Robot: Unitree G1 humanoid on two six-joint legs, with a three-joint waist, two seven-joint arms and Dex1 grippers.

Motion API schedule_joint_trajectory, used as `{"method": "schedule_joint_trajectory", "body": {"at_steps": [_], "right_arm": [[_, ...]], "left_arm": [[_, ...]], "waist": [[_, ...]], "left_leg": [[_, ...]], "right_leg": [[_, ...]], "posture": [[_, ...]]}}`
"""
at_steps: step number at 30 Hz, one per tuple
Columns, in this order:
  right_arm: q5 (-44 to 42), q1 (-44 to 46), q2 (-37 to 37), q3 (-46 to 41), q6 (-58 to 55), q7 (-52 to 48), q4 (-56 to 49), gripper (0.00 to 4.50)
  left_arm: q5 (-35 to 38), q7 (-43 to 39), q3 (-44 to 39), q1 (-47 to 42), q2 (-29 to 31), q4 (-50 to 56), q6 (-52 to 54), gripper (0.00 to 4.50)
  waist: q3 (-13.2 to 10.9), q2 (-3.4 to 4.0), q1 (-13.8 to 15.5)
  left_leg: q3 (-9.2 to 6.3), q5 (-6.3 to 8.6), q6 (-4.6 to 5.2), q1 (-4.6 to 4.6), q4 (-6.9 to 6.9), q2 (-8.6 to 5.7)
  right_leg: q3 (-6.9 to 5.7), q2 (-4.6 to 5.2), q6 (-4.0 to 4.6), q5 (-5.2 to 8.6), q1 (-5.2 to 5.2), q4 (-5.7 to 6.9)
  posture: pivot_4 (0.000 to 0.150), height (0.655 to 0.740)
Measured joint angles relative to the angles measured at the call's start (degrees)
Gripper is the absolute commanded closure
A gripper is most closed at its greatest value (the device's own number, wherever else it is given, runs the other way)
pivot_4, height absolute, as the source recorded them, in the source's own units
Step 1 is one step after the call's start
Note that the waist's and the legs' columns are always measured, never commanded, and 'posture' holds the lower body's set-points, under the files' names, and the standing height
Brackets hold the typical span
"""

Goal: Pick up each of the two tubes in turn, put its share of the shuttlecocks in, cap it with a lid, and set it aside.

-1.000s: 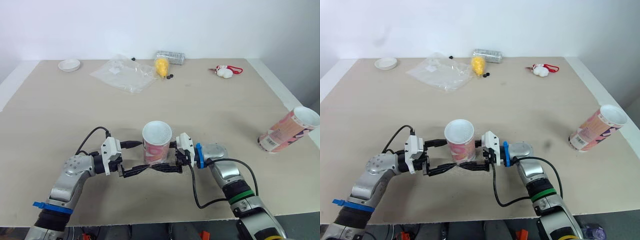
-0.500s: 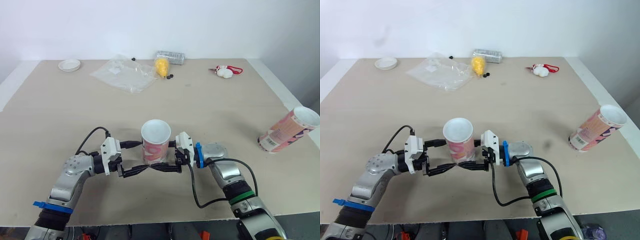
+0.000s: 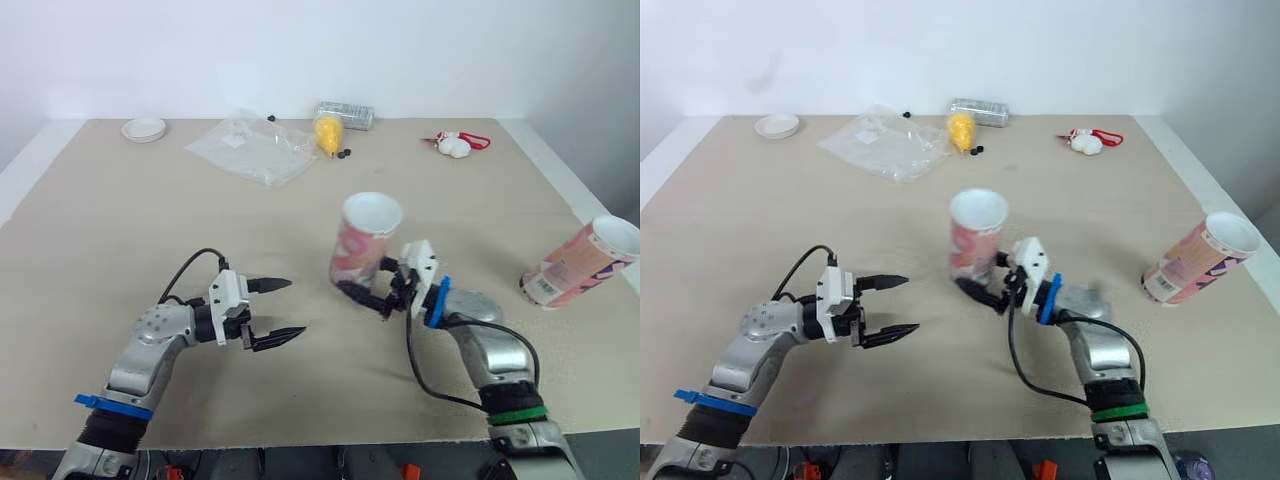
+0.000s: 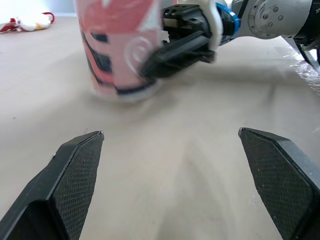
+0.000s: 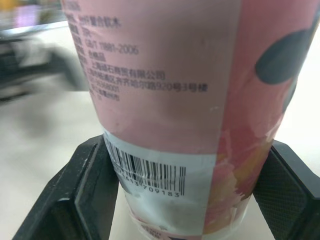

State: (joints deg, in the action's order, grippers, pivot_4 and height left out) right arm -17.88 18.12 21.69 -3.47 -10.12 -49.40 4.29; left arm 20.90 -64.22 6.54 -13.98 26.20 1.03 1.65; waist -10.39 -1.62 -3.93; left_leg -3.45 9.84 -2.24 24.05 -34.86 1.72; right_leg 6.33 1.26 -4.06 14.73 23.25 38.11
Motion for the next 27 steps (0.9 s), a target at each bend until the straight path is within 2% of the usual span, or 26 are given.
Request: {"method": "schedule_joint_trajectory", "body": {"at_steps": [13,27], "right_arm": [[1.9,-10.0,0.1,-15.8,-2.5,26.7,-5.5,0.61],[1.9,-10.5,-0.7,-16.6,-0.9,29.3,-2.3,0.61]], "left_arm": [[0.5,-0.3,0.7,-2.7,-0.9,0.0,1.9,0.0],[1.2,-0.3,2.1,-4.2,-1.4,0.0,5.0,0.0]], "waist": [[0.0,0.06,0.0],[0.1,0.1,-0.1]], "left_leg": [[0.06,-0.02,0.03,-0.02,-0.04,0.0],[0.06,-0.03,0.05,-0.03,-0.05,-0.01]], "right_leg": [[0.06,0.0,-0.04,-0.05,0.0,0.0],[0.06,0.0,-0.05,-0.07,-0.04,0.0]], "posture": [[0.15,0.74],[0.15,0.74]]}}
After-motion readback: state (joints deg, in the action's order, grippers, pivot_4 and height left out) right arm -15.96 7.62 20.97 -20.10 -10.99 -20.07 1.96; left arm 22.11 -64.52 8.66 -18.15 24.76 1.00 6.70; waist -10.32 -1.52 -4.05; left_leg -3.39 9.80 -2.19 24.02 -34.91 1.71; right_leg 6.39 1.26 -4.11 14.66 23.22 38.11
